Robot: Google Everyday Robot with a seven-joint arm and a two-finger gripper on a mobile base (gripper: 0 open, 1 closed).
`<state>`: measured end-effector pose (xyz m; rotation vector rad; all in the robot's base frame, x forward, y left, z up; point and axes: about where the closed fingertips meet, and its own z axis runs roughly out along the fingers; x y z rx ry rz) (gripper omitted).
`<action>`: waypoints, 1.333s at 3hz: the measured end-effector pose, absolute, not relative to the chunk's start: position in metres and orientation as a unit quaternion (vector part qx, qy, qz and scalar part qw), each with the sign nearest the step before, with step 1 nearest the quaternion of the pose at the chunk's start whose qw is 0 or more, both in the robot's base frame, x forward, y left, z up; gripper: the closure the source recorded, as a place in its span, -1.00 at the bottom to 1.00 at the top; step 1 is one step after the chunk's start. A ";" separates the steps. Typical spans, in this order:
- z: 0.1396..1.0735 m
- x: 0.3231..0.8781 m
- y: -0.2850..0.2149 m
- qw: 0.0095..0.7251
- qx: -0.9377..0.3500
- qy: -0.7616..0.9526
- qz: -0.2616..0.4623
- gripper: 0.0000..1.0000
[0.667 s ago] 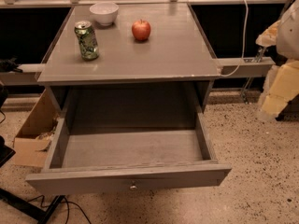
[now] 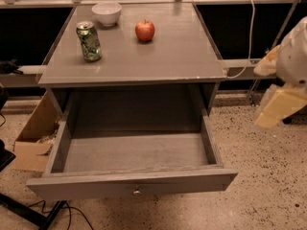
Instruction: Close top drawer
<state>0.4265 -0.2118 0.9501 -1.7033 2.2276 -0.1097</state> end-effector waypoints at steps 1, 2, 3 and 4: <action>0.900 0.402 -0.213 0.172 -0.579 0.796 -0.037 -0.05; 0.856 0.371 -0.218 0.189 -0.548 0.815 -0.025 0.37; 0.782 0.341 -0.233 0.190 -0.506 0.841 -0.003 0.85; 0.696 0.316 -0.242 0.185 -0.478 0.858 0.030 1.00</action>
Offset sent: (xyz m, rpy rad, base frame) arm -0.1423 -0.0265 -0.2409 0.1338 0.1410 -0.2492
